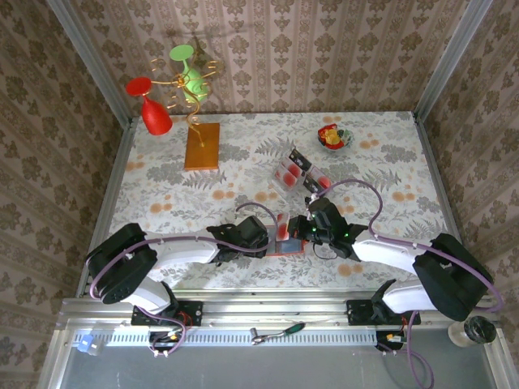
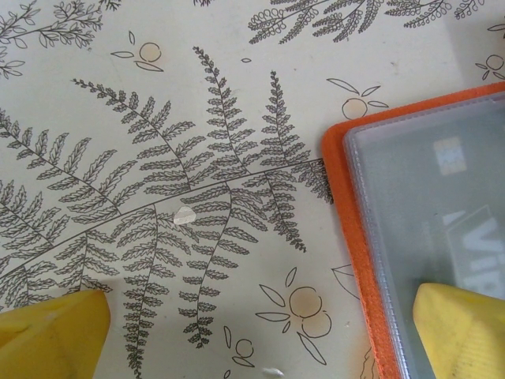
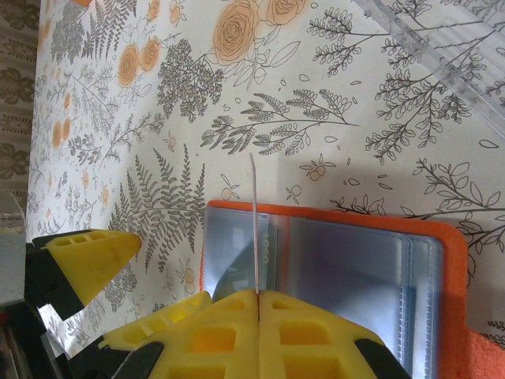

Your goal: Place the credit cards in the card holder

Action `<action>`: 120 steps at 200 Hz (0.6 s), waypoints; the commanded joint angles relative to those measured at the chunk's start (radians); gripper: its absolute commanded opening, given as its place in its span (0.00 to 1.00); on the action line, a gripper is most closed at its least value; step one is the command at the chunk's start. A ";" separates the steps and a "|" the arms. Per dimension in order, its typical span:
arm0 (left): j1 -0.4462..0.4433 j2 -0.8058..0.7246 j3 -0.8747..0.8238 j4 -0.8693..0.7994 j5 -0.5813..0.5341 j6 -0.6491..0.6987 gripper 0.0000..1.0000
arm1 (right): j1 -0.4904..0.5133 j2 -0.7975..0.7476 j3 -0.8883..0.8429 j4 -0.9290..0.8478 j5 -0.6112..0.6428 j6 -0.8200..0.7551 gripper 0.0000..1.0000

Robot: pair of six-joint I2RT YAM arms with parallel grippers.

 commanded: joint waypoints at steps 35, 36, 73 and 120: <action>-0.009 0.025 0.013 -0.056 -0.016 -0.010 1.00 | -0.004 0.033 -0.020 0.051 0.029 0.018 0.00; -0.010 0.024 0.013 -0.056 -0.016 -0.010 1.00 | -0.004 0.034 -0.020 0.051 0.028 0.018 0.00; -0.010 0.025 0.012 -0.056 -0.018 -0.010 1.00 | -0.004 0.051 -0.024 0.066 0.019 0.021 0.00; -0.010 0.023 0.011 -0.060 -0.019 -0.010 1.00 | -0.004 0.079 -0.035 0.081 0.010 0.028 0.00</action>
